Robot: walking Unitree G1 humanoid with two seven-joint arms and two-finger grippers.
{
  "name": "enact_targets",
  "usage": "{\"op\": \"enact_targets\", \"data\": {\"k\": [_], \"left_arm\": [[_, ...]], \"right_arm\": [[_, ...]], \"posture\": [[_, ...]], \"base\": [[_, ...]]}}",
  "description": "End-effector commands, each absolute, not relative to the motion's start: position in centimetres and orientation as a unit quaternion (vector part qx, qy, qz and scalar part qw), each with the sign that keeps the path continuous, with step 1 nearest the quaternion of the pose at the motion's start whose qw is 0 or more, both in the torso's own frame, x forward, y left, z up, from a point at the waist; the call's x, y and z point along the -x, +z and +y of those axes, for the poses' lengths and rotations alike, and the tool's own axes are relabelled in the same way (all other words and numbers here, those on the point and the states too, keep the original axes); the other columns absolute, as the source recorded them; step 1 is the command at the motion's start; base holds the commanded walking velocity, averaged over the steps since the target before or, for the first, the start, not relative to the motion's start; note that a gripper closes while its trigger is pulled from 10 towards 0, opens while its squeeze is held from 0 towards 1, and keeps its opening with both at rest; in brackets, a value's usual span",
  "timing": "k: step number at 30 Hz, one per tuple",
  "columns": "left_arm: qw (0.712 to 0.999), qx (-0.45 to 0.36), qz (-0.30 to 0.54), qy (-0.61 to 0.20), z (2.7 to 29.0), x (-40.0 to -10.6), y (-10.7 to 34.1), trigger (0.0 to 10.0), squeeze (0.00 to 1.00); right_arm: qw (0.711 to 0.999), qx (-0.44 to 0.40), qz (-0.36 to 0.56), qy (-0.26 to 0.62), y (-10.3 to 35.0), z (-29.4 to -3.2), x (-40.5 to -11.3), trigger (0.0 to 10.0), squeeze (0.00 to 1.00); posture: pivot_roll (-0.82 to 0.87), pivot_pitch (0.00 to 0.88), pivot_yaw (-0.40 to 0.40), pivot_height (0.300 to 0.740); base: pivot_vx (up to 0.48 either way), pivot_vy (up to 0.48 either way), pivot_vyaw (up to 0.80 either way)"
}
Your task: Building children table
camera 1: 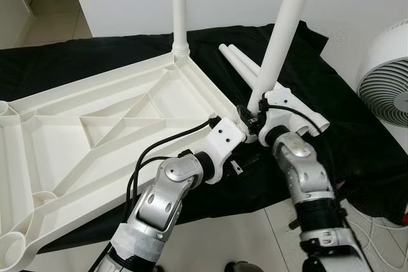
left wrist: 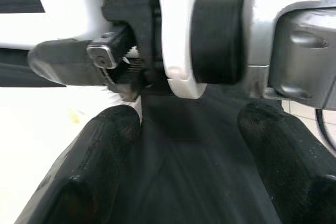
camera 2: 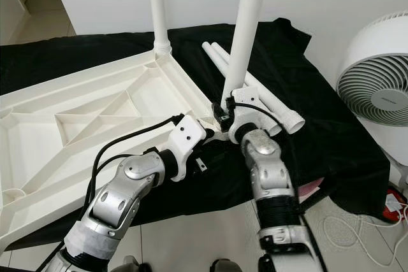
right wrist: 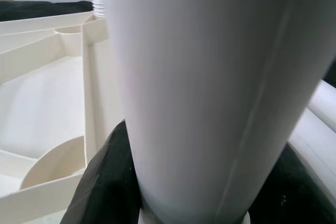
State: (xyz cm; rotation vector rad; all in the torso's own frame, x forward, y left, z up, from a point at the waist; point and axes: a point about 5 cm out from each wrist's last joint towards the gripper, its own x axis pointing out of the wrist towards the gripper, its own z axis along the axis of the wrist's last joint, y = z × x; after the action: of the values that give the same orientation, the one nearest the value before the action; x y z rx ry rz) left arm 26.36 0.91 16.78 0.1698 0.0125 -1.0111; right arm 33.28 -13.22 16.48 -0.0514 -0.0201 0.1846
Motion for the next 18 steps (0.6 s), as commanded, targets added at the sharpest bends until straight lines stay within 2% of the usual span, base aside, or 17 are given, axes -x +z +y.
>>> {"op": "enact_targets", "data": {"k": [1,3,4,6,16,17,18], "left_arm": [[0.88,-0.079,0.001,-0.468,0.9,-26.3,16.9,10.0,0.0],[0.88,-0.079,0.001,-0.468,0.9,-26.3,16.9,10.0,0.0],[0.88,-0.078,0.0,-0.469,0.8,-26.3,16.9,10.0,0.0],[0.88,-0.077,0.0,-0.468,0.8,-26.3,16.9,10.0,0.0],[0.882,-0.078,-0.002,-0.464,0.9,-26.3,16.9,10.0,0.0],[0.883,-0.079,-0.003,-0.463,0.9,-26.4,17.0,10.0,0.0],[0.883,-0.08,-0.004,-0.462,0.9,-26.4,17.0,10.0,0.0]], "right_arm": [[0.998,0.02,0.022,0.049,15.2,-13.9,-32.9,10.0,0.0],[0.998,0.02,0.022,0.049,15.2,-13.9,-32.9,10.0,0.0],[1.0,-0.003,0.014,-0.011,14.9,-12.9,-32.0,10.0,0.0],[1.0,-0.012,0.013,-0.021,14.8,-12.4,-31.8,10.0,0.0],[1.0,-0.018,-0.009,-0.01,15.6,-12.3,-31.9,10.0,0.0],[1.0,-0.02,-0.017,-0.005,15.8,-12.7,-32.0,10.0,1.0],[0.999,-0.023,-0.022,0.018,16.0,-12.6,-32.0,10.0,1.0]], "posture": [[-0.12,0.076,0.027,0.74],[-0.12,0.076,0.027,0.74],[-0.11,0.071,0.017,0.74],[-0.11,0.071,0.017,0.74],[-0.1,0.061,0.008,0.74],[-0.1,0.061,0.008,0.74],[-0.1,0.061,0.008,0.74]], "base": [[0.0,0.0,0.0],[0.0,0.0,0.0],[0.0,0.0,0.0],[0.0,0.0,0.0],[0.0,0.0,0.0],[0.0,0.0,0.0],[0.0,0.0,0.0]]}}
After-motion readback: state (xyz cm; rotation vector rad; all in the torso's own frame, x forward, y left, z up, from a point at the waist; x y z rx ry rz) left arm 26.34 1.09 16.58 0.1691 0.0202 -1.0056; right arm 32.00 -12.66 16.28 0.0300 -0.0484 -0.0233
